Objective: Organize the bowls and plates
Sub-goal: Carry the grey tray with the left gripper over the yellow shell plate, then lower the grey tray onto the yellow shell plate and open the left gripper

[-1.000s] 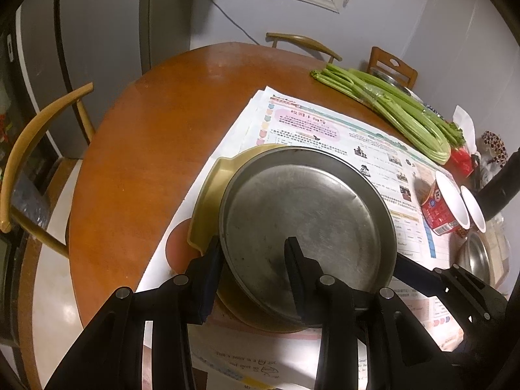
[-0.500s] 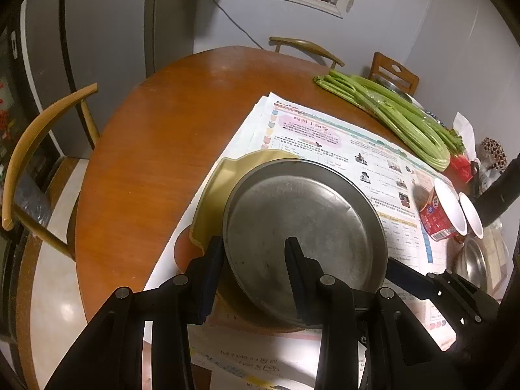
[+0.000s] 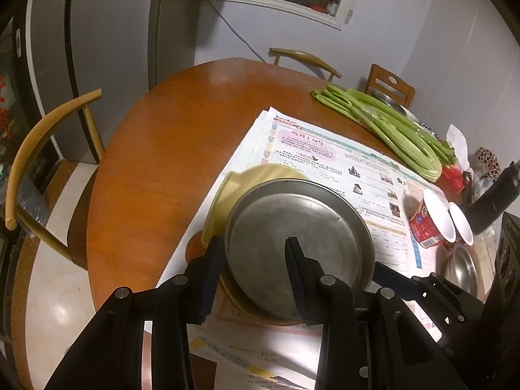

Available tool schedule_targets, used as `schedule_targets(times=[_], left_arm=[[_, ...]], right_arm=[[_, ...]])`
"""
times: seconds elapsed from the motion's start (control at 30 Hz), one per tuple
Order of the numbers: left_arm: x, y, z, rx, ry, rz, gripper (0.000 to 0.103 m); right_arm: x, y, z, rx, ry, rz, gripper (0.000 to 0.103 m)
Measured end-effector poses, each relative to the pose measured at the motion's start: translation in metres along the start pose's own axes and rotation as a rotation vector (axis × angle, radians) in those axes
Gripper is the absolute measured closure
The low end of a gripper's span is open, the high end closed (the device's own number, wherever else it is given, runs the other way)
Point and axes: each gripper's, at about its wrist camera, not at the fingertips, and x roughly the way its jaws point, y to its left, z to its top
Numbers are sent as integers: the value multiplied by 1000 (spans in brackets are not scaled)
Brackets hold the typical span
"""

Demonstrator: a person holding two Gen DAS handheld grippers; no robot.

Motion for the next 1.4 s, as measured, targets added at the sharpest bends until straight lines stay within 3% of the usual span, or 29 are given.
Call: schedule_targets(times=[0.4,0.63,1.0,1.2,1.4], left_arm=[[-7,25,2,-66,-7,30,62],[-9,35,-1,-91,-11,37,60],[7,51,-2,-181,47,-79,55],[22,55,-4,-209,74,-75,55],[35,53,-5,-213,100,-94,55]], right_arm=[[3,4,3,-17,7,3,45],[-11,2,4,-25,-45,-6,45],[-43,-22,8,45,-127,25,45],[-32,-47,5,131,-65,65,45],[-9,-45,-3,158,19,122,45]])
